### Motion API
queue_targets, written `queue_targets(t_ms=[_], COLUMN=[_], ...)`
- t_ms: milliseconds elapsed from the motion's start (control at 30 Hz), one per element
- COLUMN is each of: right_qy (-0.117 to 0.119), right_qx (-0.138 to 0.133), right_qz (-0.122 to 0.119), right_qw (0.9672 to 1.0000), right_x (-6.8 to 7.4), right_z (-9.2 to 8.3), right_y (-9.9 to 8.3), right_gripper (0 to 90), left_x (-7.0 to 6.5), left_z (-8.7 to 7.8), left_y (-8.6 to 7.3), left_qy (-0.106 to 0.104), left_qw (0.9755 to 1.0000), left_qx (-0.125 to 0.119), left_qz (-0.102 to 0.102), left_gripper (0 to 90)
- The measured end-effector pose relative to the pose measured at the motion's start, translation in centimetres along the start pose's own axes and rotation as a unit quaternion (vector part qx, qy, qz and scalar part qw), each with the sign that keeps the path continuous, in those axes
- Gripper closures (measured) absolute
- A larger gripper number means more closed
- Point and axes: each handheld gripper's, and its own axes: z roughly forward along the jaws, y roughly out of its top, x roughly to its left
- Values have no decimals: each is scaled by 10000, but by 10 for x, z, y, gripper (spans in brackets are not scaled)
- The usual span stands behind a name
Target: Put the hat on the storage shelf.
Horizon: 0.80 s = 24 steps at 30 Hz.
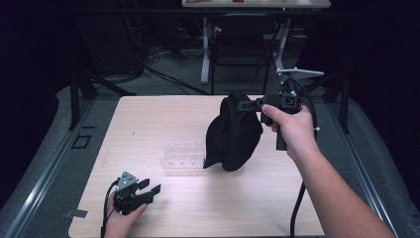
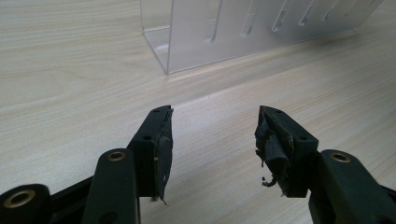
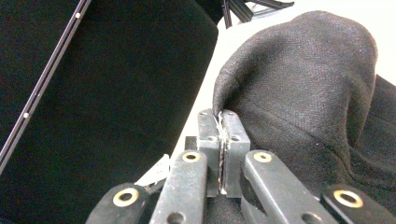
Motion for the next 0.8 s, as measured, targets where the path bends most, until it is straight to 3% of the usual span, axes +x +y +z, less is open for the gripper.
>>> queue_targets(t_ms=[367,533,800], right_qy=[121,110,47], right_qx=[-56,-53,-21], right_qz=[39,32,26], right_qw=[9999,9999,10000], right_x=[-4,-4,-8], right_z=[10,14,22], right_y=[7,8,9], right_gripper=[888,888,888], left_x=[-6,-9,-19], left_z=[2,1,-5], left_y=[1,3,18], left_qy=[-26,-84,-212], left_qw=[10000,9999,9995], left_qx=[9,-98,-223], left_qz=[68,34,106], left_gripper=[463,455,444])
